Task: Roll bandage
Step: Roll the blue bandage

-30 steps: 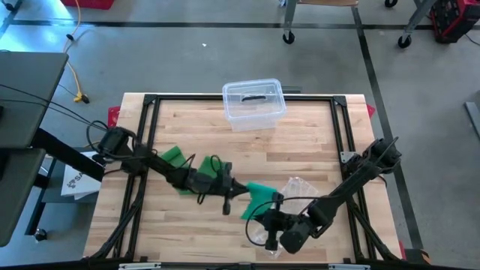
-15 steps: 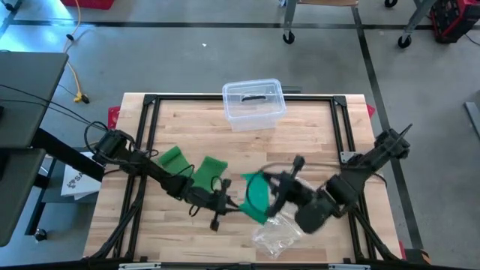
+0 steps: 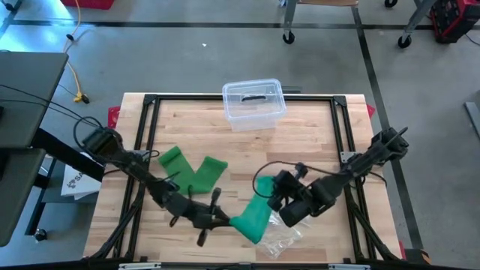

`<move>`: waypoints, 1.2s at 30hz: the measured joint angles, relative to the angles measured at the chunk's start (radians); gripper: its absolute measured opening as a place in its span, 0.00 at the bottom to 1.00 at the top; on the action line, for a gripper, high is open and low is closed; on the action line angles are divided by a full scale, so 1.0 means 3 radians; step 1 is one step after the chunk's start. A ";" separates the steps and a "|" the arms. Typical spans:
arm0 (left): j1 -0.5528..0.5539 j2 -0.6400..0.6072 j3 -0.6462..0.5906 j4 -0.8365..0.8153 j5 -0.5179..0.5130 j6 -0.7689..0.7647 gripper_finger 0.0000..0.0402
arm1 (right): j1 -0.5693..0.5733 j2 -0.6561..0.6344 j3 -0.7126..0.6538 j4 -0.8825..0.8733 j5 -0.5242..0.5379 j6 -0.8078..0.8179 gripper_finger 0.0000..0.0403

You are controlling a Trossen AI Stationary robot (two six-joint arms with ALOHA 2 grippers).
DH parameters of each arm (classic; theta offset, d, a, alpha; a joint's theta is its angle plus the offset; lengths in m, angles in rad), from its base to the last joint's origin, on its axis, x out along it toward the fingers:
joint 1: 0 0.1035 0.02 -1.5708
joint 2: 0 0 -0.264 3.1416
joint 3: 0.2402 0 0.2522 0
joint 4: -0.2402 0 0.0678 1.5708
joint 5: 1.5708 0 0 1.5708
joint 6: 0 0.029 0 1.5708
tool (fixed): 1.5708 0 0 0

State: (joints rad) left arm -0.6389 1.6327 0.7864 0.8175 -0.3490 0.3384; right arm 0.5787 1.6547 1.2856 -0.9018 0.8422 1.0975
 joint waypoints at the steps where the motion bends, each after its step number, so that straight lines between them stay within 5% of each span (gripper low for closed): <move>1: -0.0013 -0.0048 0.0000 0.0040 0.0021 0.0068 0.00 | 0.0012 0.0001 -0.0109 0.0146 -0.0056 0.0047 0.00; 10: 0.0013 -0.0127 0.0014 0.0423 0.0483 0.0128 0.00 | -0.0051 0.0000 -0.0657 0.1528 -0.0249 -0.0285 0.00; 16: -0.0042 -0.0121 0.0201 0.0088 0.0698 0.0075 0.00 | -0.0140 -0.0046 -0.0670 0.1414 -0.0344 -0.0280 0.00; 24: -0.0202 -0.0053 0.1013 -0.1786 0.0333 -0.0053 0.00 | -0.0162 -0.0363 -0.0670 0.0805 -0.0245 0.0008 0.00; 36: 0.0080 0.0508 0.1276 -0.1905 0.0642 -0.0575 0.00 | -0.0005 -0.1034 -0.0670 0.1237 0.0408 -0.0526 0.00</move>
State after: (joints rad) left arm -0.6147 1.7852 1.1693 0.2461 -0.1565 0.1660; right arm 0.5773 1.3443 1.0847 -0.5309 0.9644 0.9398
